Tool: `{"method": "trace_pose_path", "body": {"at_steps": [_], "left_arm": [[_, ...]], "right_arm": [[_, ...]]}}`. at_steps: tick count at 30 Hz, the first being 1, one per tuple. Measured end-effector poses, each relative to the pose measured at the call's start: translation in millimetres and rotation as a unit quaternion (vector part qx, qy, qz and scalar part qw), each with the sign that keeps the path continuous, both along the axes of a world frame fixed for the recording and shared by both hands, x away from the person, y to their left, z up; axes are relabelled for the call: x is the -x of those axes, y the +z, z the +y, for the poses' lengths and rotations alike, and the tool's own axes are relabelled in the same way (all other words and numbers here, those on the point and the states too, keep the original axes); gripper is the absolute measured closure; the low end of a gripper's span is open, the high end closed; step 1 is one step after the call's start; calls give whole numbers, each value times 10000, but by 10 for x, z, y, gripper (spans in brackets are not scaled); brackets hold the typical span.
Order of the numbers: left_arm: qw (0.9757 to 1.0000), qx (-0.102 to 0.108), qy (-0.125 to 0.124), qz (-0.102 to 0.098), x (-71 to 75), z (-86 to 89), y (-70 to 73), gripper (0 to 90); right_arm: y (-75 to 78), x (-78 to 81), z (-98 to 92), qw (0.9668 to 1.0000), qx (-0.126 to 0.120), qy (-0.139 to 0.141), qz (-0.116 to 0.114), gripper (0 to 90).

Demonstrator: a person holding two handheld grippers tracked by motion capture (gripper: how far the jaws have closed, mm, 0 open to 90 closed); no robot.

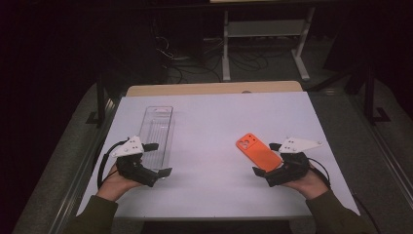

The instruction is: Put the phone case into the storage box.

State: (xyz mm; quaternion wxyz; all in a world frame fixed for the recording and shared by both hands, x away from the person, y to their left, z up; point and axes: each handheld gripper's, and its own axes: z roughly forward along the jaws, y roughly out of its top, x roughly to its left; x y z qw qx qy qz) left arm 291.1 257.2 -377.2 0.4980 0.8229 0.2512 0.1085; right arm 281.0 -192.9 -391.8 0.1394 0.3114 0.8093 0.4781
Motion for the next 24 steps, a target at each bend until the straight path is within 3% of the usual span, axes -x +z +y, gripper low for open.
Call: {"method": "trace_pose_path", "body": {"at_steps": [7,13,24], "left_arm": [[10000,9,-5,5,22,-61,2,0],[10000,48,-34,-19,29,-129,6,0],[9998,181,-110,-16,11,-309,48,0]], "right_arm": [[-10,-140,-4,9999,-8,-53,149,0],[27,-230,27,9999,103,-75,91,0],[43,-312,50,9998,65,-100,181,0]]}}
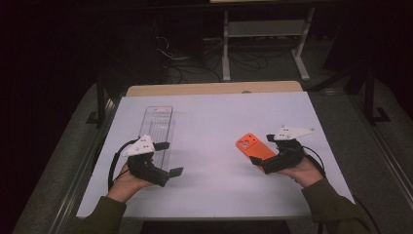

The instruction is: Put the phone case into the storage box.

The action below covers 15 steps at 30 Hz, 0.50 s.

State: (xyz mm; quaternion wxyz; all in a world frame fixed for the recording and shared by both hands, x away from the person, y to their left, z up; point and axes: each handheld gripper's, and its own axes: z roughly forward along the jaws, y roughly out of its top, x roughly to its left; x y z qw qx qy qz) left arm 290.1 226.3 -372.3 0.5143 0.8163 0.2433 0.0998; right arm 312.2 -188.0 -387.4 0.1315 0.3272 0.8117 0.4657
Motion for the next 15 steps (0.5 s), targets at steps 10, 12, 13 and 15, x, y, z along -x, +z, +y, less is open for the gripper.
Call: {"method": "trace_pose_path", "body": {"at_steps": [10,12,13,15], "left_arm": [[9996,36,-228,162,-21,-251,-12,0],[9995,0,-277,161,-24,-295,-16,0],[9995,37,-283,165,-20,-319,-20,0],[9994,21,-316,161,-16,-359,-20,0]], "right_arm": [[52,-92,-7,10000,1,-53,-49,0],[60,-111,-13,10000,-14,-71,-33,0],[69,-136,-19,10000,24,-61,-63,0],[74,-145,-15,9999,4,-94,-55,0]]}}
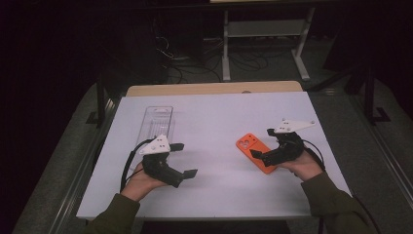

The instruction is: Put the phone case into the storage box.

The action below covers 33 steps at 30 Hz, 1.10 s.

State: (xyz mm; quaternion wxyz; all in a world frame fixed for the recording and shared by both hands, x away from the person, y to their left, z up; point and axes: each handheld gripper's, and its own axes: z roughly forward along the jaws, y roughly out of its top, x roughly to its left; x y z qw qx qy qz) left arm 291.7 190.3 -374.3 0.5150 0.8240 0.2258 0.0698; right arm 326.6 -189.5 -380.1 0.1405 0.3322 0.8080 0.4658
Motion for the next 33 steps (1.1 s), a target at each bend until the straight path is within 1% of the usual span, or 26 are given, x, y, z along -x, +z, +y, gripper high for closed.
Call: {"method": "trace_pose_path", "body": {"at_steps": [2,3,4,5,6,8,9,11,12,16,18,20,22,23,24,25,26,28,30,33], "left_arm": [[10000,-18,-25,1,4,-53,-1,0],[10000,-7,-14,33,9,-68,-3,0],[10000,-54,-34,10,9,-105,-12,0],[10000,-54,-34,10,9,-105,-12,0],[10000,-50,-62,18,4,-149,-22,0],[10000,-57,-61,10,8,-173,-24,0],[10000,0,-46,14,12,-190,-28,0],[10000,19,-75,-19,19,-209,-29,0],[9999,-18,-82,-65,23,-214,-27,0],[10000,6,-75,-56,33,-232,-47,0],[10000,51,-82,-17,30,-241,-61,0],[9999,39,-120,-9,26,-254,-70,0],[9999,49,-157,48,23,-268,-80,0],[9998,57,-162,107,24,-282,-92,0],[9998,-22,-193,89,19,-282,-99,0],[9997,-56,-205,78,19,-290,-116,0],[9997,-62,-193,104,26,-301,-129,0],[9996,-94,-244,61,29,-325,-148,0],[9996,-70,-252,40,36,-344,-160,0],[9996,-109,-277,11,53,-382,-195,0]], "right_arm": [[7,-21,5,10000,-34,-25,27,0],[10,-42,8,10000,-13,-35,52,0],[10,-52,7,10000,8,-29,42,0],[10,-52,7,10000,8,-29,42,0],[7,-77,15,9999,28,-61,76,0],[5,-91,16,10000,41,-48,72,0],[4,-116,16,9999,50,-78,53,0],[2,-140,17,9999,34,-129,74,0],[0,-150,18,9999,18,-142,83,0],[-41,-209,21,9997,89,-197,104,0],[-46,-220,23,9997,93,-190,78,0],[-47,-245,23,9998,97,-172,97,0],[-45,-260,19,9997,113,-186,122,0],[-46,-269,13,9997,121,-204,113,0],[-44,-270,7,9996,101,-230,148,0],[-44,-273,3,9996,106,-246,132,0],[-44,-272,0,9995,130,-273,127,0],[-50,-273,7,9992,185,-344,120,0],[-54,-277,8,9991,201,-351,115,0],[-70,-290,15,9988,261,-367,178,0]]}}
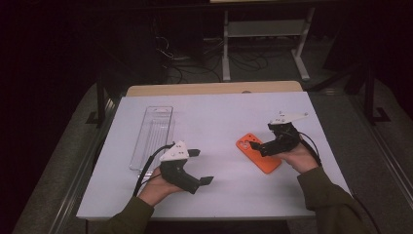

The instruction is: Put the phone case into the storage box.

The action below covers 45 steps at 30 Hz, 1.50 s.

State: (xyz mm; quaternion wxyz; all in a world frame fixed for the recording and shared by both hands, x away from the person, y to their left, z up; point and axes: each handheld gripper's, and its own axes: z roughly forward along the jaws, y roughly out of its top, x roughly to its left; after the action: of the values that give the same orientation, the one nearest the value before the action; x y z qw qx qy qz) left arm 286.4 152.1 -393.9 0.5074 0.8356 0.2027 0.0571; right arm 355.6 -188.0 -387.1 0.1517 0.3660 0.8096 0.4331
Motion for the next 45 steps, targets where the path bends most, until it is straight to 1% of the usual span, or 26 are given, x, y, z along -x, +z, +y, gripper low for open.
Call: {"method": "trace_pose_path", "body": {"at_steps": [2,3,4,5,6,8,9,10,12,13,14,19,22,24,26,27,31,32,33,37,41,43,45], "left_arm": [[10000,-11,-10,9,7,-22,-35,0],[10000,-76,-33,14,3,-22,-50,0],[10000,-85,-26,10,4,-20,-57,0],[10000,-33,11,50,9,-21,-70,0],[10000,-47,10,70,5,-13,-80,0],[10000,-77,28,42,2,-2,-94,0],[10000,-71,42,40,0,4,-101,0],[10000,-79,35,27,-7,12,-106,0],[10000,-75,50,33,-15,19,-114,0],[9999,-93,63,18,-15,22,-117,0],[9999,-124,47,4,-21,29,-119,0],[9999,-145,43,52,-22,40,-131,0],[9999,-126,52,78,-20,34,-137,0],[9999,-115,55,96,-22,35,-136,0],[9999,-99,60,94,-22,32,-137,0],[9999,-112,53,101,-23,33,-135,0],[9999,-113,48,106,-28,35,-137,0],[9999,-113,45,106,-28,36,-137,0],[9999,-109,47,118,-27,37,-137,0],[9998,-118,43,126,-27,39,-138,0],[9999,-106,28,95,-33,48,-132,0],[9999,-93,38,115,-32,49,-131,0],[9999,-76,64,138,-32,53,-131,0]], "right_arm": [[-12,-5,15,10000,39,-13,58,0],[-17,-7,20,10000,50,-5,69,0],[-24,-9,27,9999,93,4,82,0],[-26,-9,33,9999,105,0,107,0],[-31,-11,39,9998,132,3,137,0],[-44,-17,51,9997,177,-9,147,0],[-57,-21,64,9995,202,-15,223,0],[-57,-21,64,9995,202,-15,223,0],[-81,-30,82,9989,313,-53,333,0],[-89,-36,86,9987,365,-45,349,0],[-89,-36,86,9987,365,-45,349,0],[-129,-52,105,9977,509,-89,441,0],[-156,-55,114,9963,653,-66,551,0],[-167,-59,121,9958,713,-64,566,0],[-177,-60,130,9950,751,-73,656,0],[-183,-66,131,9949,773,-68,646,0],[-215,-78,139,9932,844,-95,798,0],[-215,-78,139,9932,844,-95,798,0],[-225,-80,143,9924,871,-102,860,0],[-248,-88,149,9917,906,-88,908,0],[-283,-95,164,9897,988,-90,1029,0],[-290,-97,165,9895,1001,-82,1036,0],[-317,-102,169,9879,1064,-63,1128,0]]}}
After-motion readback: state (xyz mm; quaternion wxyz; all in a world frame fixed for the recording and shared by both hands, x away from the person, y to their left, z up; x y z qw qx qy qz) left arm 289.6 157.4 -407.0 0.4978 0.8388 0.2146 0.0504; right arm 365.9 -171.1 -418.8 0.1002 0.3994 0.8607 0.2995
